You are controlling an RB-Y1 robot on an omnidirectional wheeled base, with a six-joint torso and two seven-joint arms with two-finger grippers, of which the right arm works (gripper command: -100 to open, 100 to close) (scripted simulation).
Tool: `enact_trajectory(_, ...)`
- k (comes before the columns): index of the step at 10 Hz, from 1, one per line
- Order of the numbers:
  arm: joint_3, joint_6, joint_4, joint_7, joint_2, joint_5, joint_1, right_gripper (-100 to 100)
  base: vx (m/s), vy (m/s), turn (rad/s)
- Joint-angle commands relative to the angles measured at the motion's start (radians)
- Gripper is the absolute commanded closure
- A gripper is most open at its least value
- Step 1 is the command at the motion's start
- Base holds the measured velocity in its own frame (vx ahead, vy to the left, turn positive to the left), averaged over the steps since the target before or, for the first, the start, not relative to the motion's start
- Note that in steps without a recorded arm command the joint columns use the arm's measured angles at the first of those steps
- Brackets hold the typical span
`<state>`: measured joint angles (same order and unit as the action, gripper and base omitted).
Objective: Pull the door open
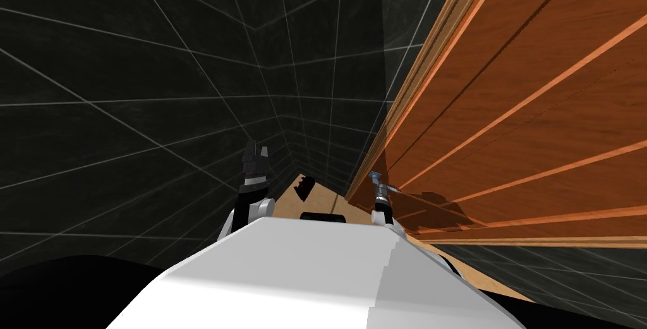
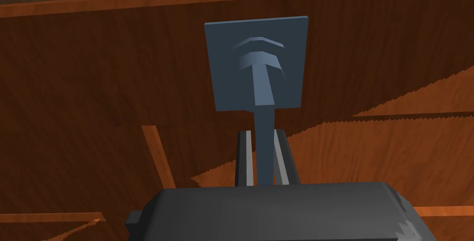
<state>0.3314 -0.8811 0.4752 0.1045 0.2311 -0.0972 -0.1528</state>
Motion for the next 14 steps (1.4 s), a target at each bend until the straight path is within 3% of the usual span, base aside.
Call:
enact_trajectory(1, -0.016, 0.003, 0.009, 0.016, 0.000, 0.009, 0.013, 100, -0.223, -0.010, 0.119)
enact_trajectory(7, -0.084, -0.016, 0.011, 0.104, 0.043, 0.051, 0.034, 100, -0.241, -0.023, 0.116)
enact_trajectory(8, -0.075, -0.010, 0.011, 0.092, 0.038, 0.046, 0.033, 100, -0.104, -0.026, 0.035)
enact_trajectory(14, -0.141, -0.046, 0.016, 0.169, 0.069, 0.094, 0.056, 100, -0.213, -0.037, 0.099)
